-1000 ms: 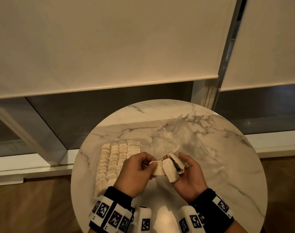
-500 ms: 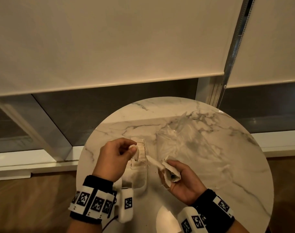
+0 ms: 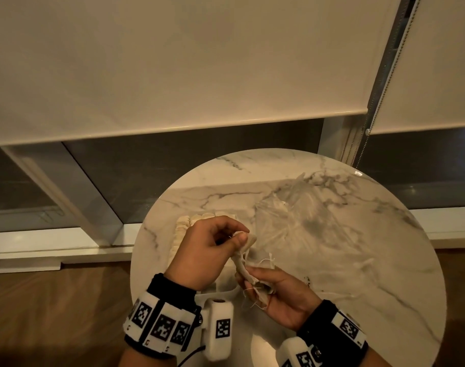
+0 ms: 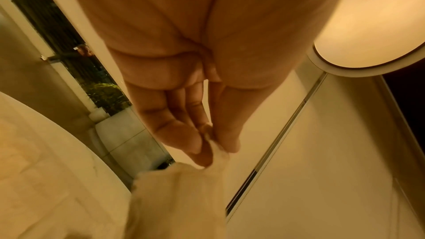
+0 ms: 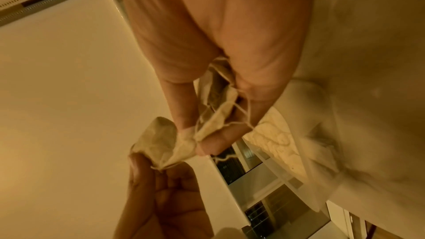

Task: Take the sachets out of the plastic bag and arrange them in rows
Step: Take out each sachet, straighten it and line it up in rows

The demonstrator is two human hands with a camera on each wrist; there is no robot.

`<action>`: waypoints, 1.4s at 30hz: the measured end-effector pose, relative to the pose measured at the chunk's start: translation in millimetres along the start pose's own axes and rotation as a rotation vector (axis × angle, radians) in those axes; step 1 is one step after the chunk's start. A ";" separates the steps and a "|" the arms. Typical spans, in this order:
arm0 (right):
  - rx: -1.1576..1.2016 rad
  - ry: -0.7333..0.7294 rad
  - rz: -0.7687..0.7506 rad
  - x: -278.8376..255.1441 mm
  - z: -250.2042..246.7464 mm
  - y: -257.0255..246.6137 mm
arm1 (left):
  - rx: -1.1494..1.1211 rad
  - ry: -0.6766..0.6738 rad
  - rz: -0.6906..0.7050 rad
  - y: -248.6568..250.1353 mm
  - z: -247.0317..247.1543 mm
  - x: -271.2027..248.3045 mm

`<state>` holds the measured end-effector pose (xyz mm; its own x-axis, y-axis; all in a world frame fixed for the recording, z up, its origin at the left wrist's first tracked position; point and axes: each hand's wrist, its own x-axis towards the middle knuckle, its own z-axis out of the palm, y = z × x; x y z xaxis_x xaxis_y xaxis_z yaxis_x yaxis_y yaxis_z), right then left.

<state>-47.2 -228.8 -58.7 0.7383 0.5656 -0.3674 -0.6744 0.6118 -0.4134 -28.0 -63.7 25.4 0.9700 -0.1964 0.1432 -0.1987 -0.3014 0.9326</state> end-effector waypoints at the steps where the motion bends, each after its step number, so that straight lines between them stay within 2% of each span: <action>1: -0.015 -0.012 -0.015 -1.1 0.1 -1.2 | -0.007 0.003 0.006 0.2 -0.7 -0.6; 9: 0.185 -0.001 -0.131 -5.6 -6.5 -18.3 | -0.026 0.210 -0.026 -1.9 -34.1 1.6; 12: 0.217 0.022 -0.163 -5.2 -12.3 -23.5 | 0.082 0.220 -0.055 -19.5 -51.7 6.7; 15: 0.205 0.036 -0.176 -6.0 -17.3 -26.3 | 0.326 0.094 -0.115 -42.1 -58.0 11.7; 19: 0.152 0.070 -0.167 -6.5 -23.2 -27.2 | 0.626 -0.248 -0.249 -64.1 -52.4 17.4; 21: 0.145 0.079 -0.161 -7.1 -24.1 -26.6 | 0.721 -0.355 -0.316 -73.0 -47.8 21.0; 25: 0.126 0.082 -0.153 -7.6 -23.9 -24.2 | 0.893 -0.491 -0.417 -88.1 -41.3 30.2; 31: 0.077 0.094 -0.131 -4.4 -27.7 -20.3 | 0.971 -0.591 -0.414 -98.2 -31.4 39.5; 37: 0.055 0.079 -0.145 -3.9 -27.4 -19.6 | 0.989 -0.520 -0.387 -99.2 -30.1 43.6; 42: -0.011 0.113 -0.149 -3.9 -31.5 -21.1 | 0.956 -0.324 -0.228 -75.0 -35.2 35.7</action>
<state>-35.5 -261.4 -74.7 0.8270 0.4030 -0.3919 -0.5574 0.6781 -0.4791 26.4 -15.2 -27.7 0.9424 -0.2407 -0.2321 -0.1804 -0.9504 0.2532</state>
